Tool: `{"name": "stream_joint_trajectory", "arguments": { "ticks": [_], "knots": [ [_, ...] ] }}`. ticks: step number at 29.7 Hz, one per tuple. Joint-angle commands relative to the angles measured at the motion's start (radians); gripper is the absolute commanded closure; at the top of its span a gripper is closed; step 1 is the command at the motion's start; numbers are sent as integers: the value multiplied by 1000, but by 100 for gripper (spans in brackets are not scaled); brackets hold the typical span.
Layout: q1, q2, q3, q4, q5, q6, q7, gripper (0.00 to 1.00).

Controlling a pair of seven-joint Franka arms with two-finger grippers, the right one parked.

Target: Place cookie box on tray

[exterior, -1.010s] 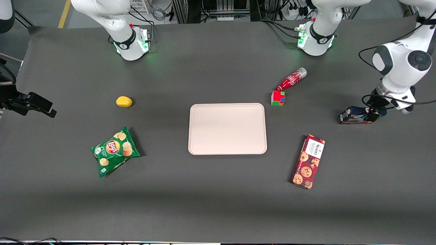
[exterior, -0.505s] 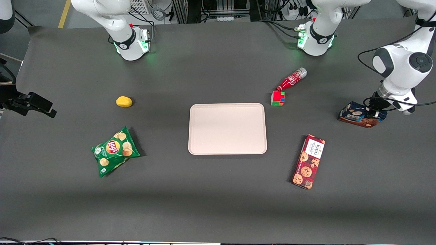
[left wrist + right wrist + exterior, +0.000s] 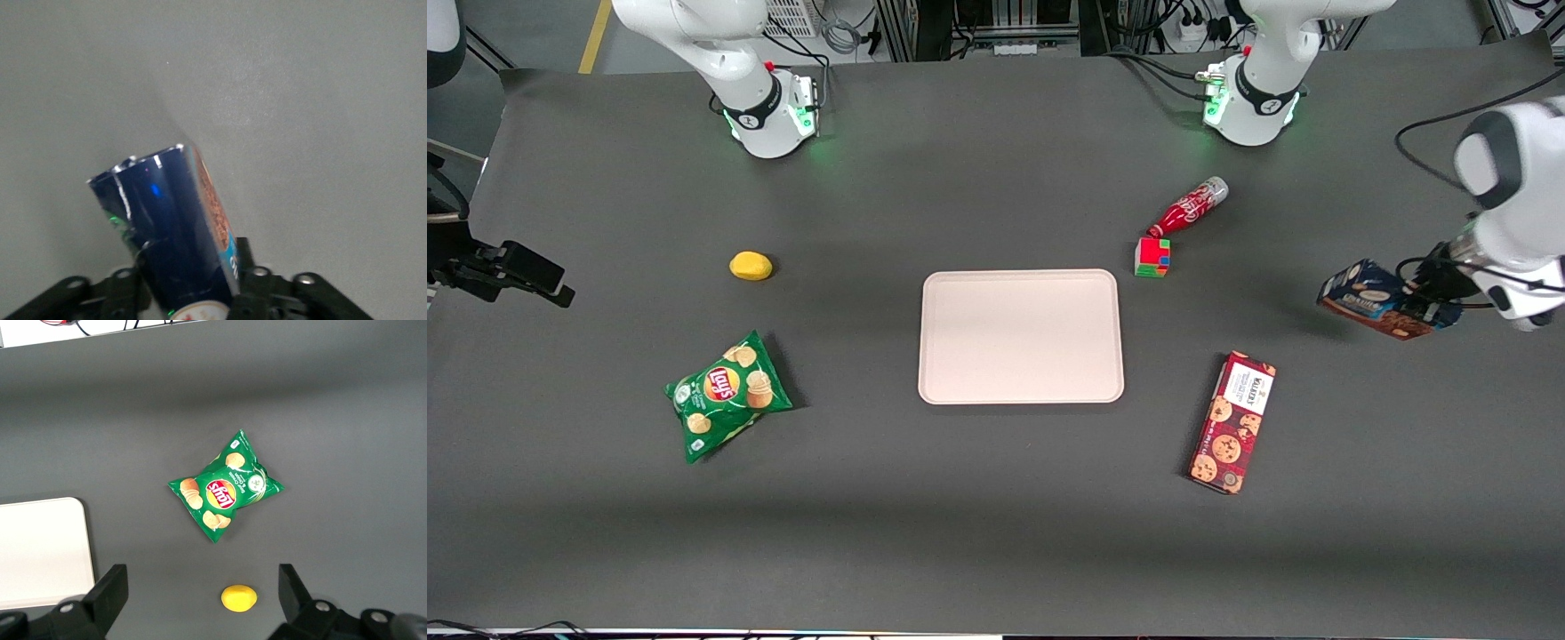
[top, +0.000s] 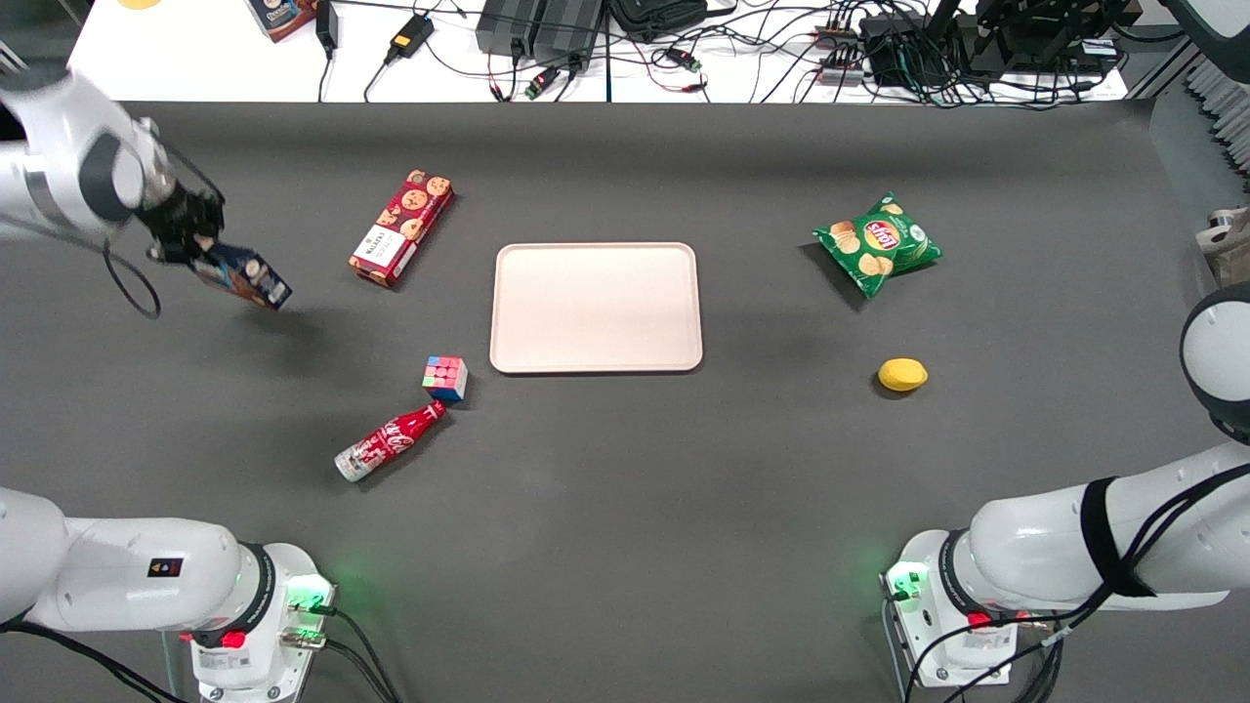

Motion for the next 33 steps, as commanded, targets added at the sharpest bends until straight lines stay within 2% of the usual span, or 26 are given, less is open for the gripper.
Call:
{"name": "stream_joint_trajectory", "arguments": {
  "ticks": [1, 8, 12, 16, 25, 33],
  "knots": [
    [-7, 4, -49, 216, -12, -292, 144, 92],
    [-10, 5, -138, 422, -21, -613, 423, 93],
    [-10, 8, -207, 518, -43, -736, 494, 93],
    [-10, 8, -287, 572, -79, -787, 499, 93],
    [-12, 31, -433, 598, -254, -759, 503, 94],
    [-12, 172, -577, 565, -253, -558, 503, 93]
  ]
}}
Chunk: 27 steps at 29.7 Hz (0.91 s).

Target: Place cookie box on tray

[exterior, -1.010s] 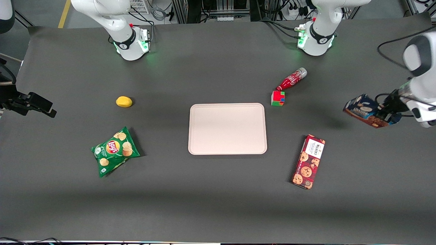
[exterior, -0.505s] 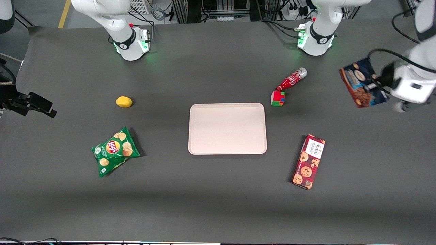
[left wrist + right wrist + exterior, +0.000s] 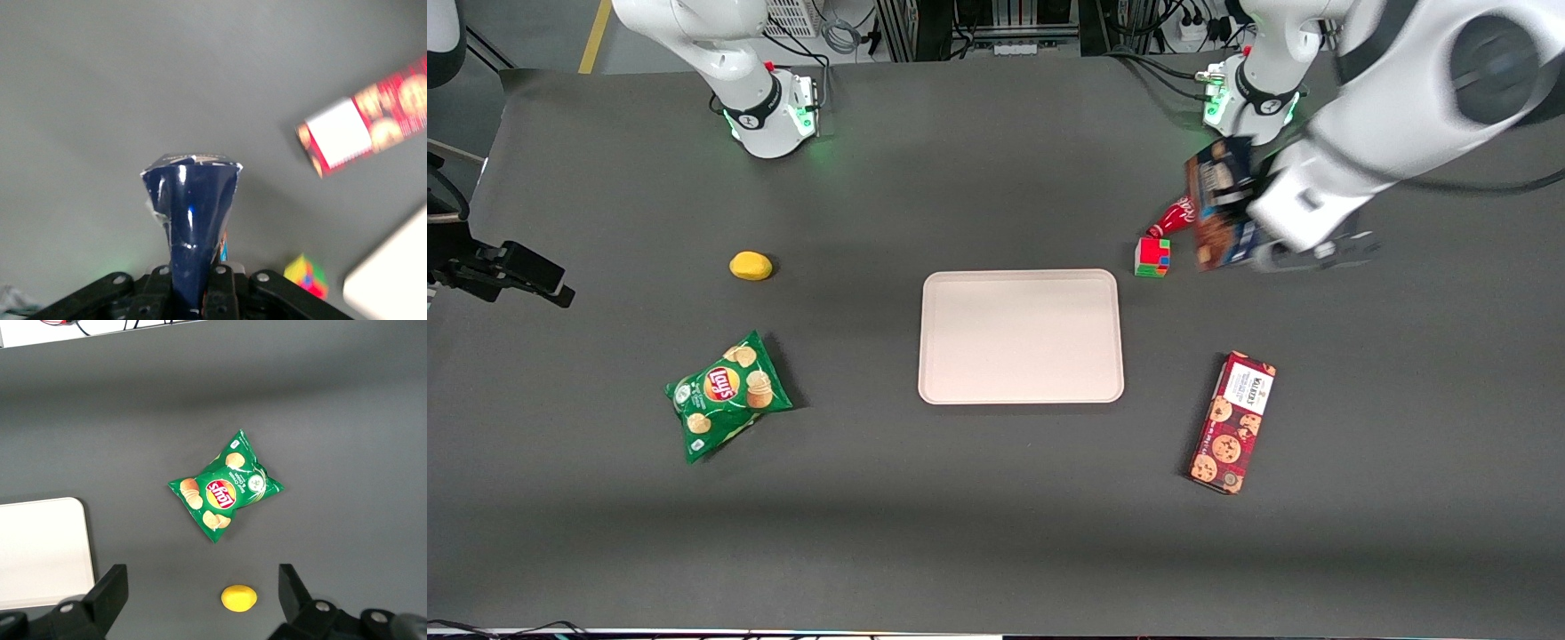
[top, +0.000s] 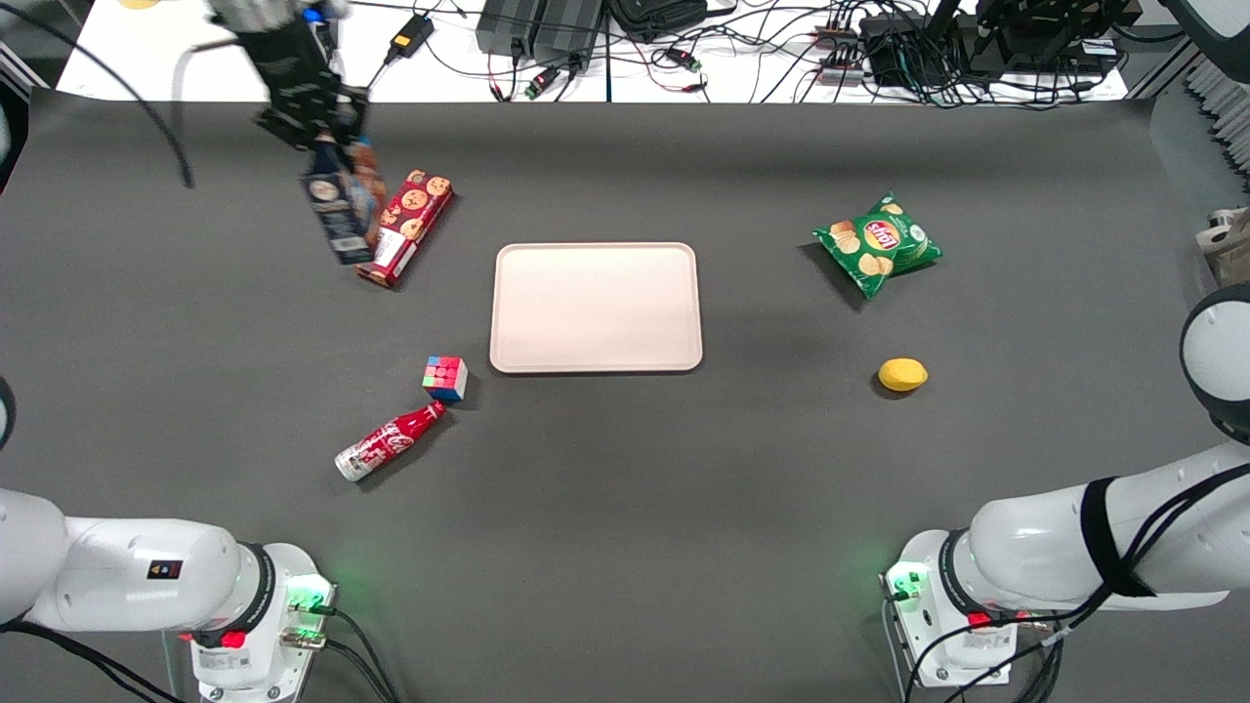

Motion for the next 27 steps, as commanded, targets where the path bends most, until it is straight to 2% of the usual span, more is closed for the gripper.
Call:
{"name": "stream_joint_trajectory", "arguments": {
  "ticks": [1, 16, 21, 27],
  "knots": [
    [5, 125, -71, -7, -10, 144, 26, 93],
    [-26, 236, -144, -332, 26, 713, 17, 93],
    [-27, 262, -146, -380, 66, 792, 14, 89],
    [-27, 305, -146, -383, 74, 855, 11, 89]
  ]
}}
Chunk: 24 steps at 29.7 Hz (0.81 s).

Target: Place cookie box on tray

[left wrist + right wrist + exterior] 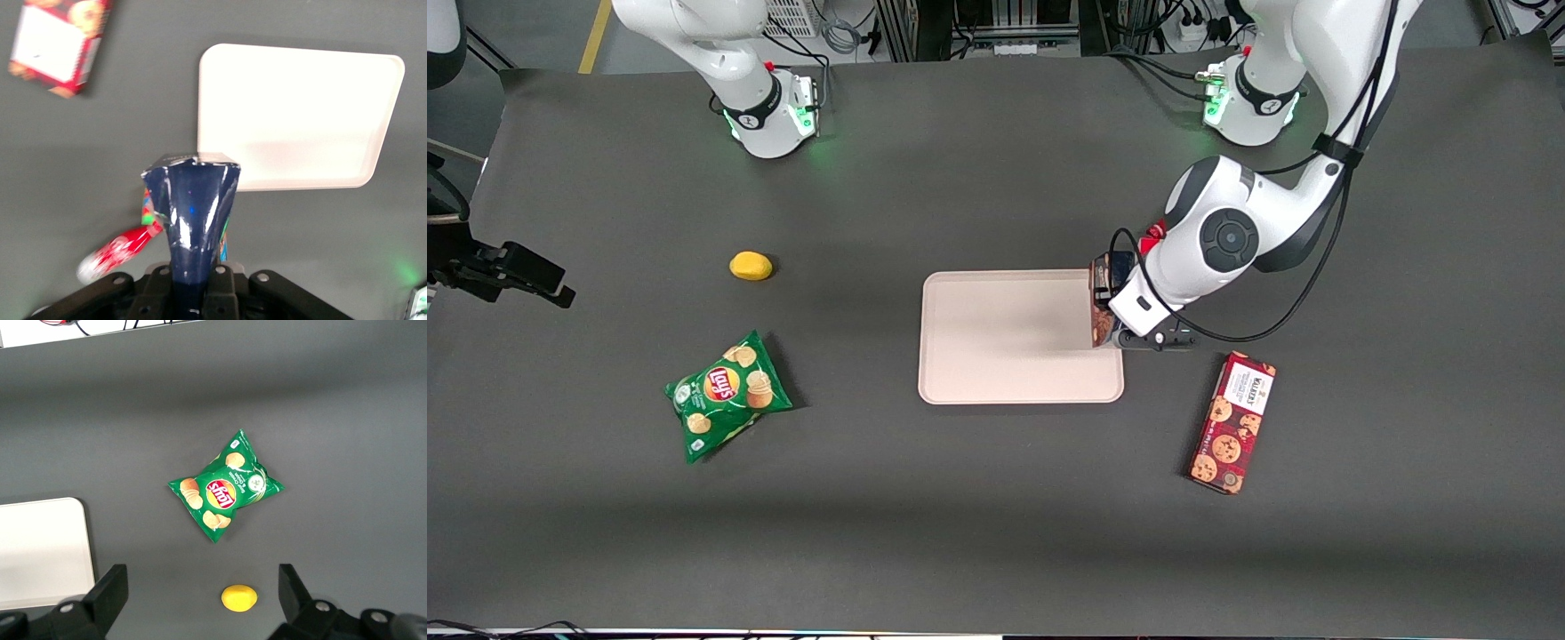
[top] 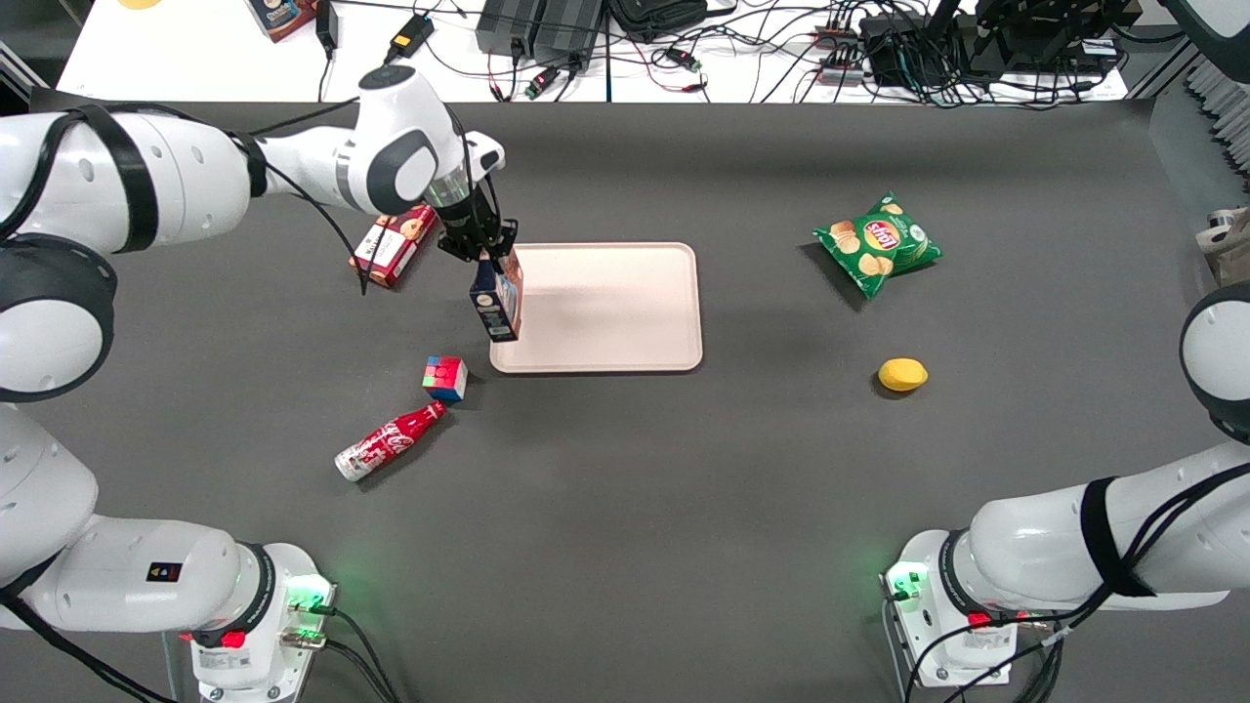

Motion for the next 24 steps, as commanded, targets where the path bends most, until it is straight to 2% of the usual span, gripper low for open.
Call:
{"name": "stream_joint_trajectory", "arguments": {
  "ticks": [1, 10, 19, 21, 24],
  "knots": [
    [0, 20, 0, -8, 22, 59, -5, 89],
    [0, 87, 1, -5, 23, 174, -20, 89],
    [2, 110, 12, 4, 127, 179, -59, 83],
    [2, 110, 12, 4, 137, 177, -63, 72],
    [2, 113, 12, 4, 138, 176, -63, 26]
  ]
}}
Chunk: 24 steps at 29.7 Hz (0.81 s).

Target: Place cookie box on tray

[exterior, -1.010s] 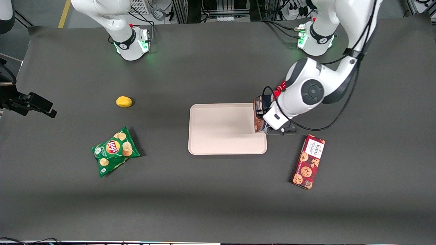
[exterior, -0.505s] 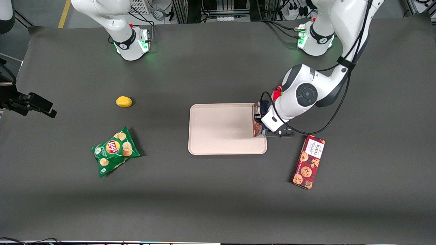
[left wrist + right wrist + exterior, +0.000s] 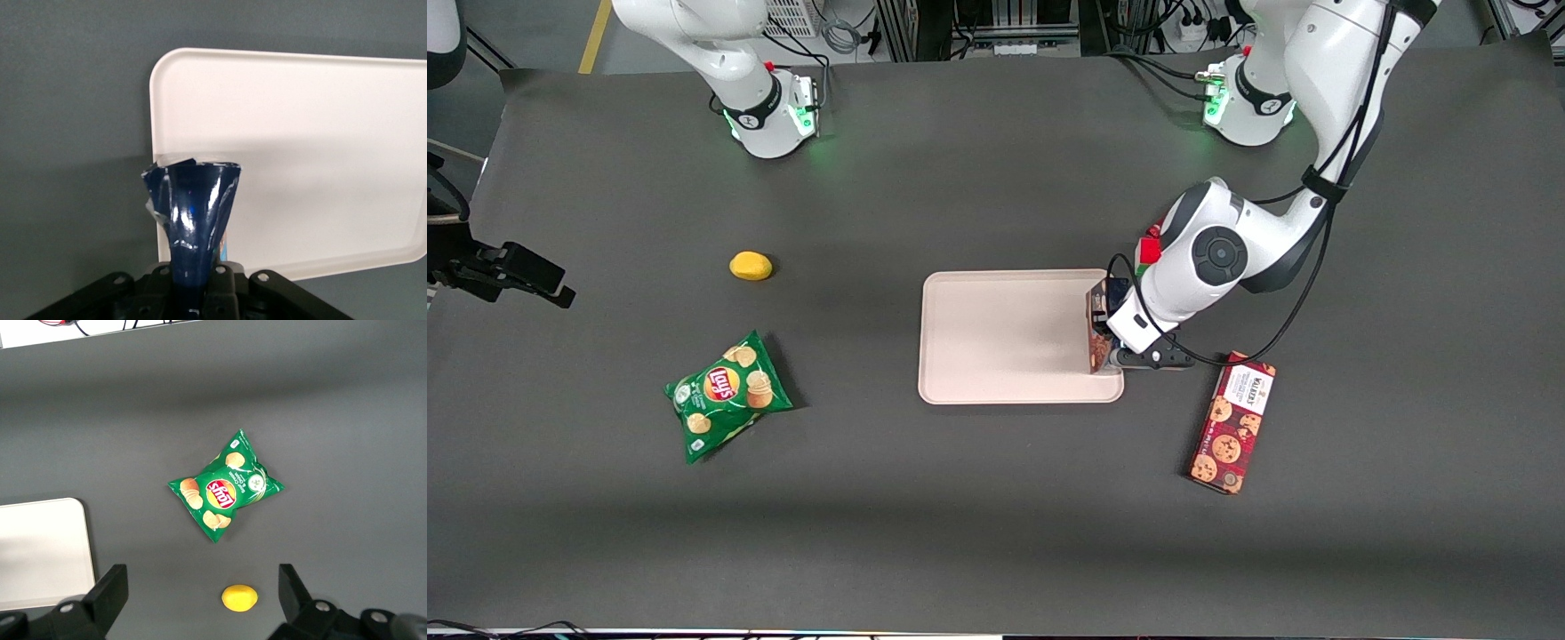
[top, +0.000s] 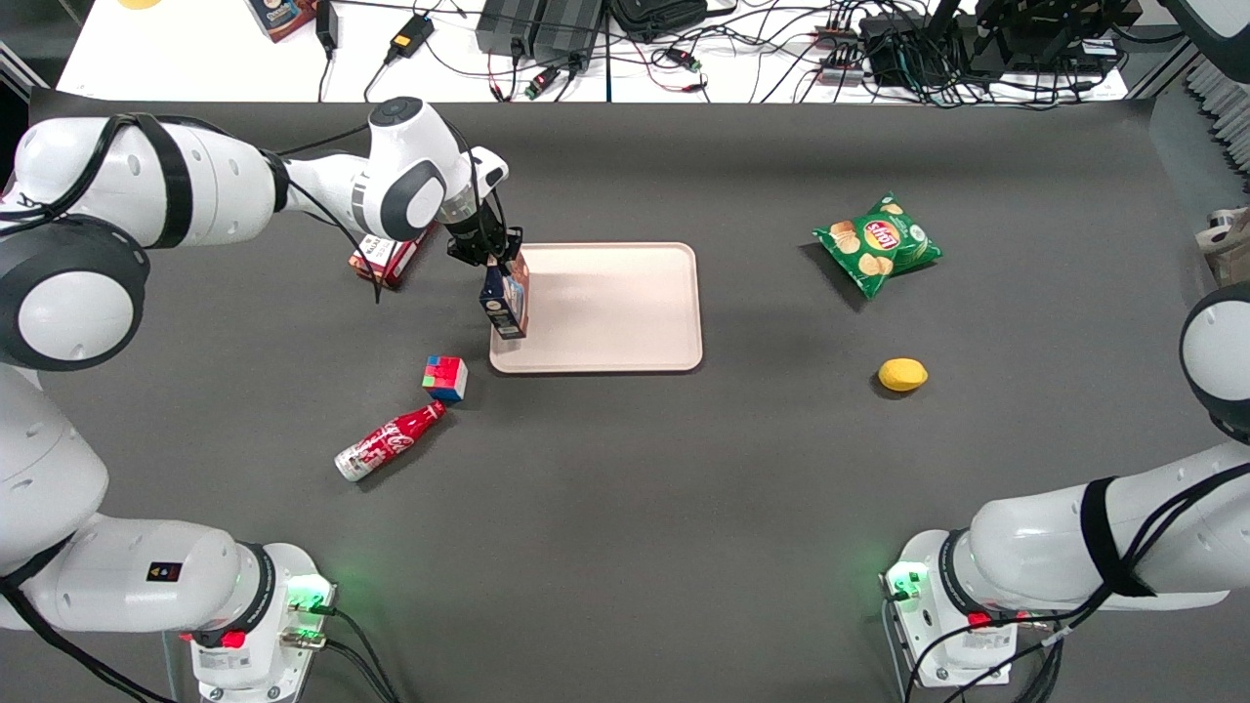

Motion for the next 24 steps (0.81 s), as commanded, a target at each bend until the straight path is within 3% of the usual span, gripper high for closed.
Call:
{"name": "stream_joint_trajectory", "arguments": {
  "ticks": [1, 4, 14, 24],
  "knots": [
    [0, 12, 6, 5, 34, 5, -31, 19],
    [1, 11, 6, 6, 34, -5, -31, 0],
    [7, -38, 4, 52, 35, -177, -31, 0],
    [14, -124, 15, 262, 34, -610, -41, 0]
  ]
}}
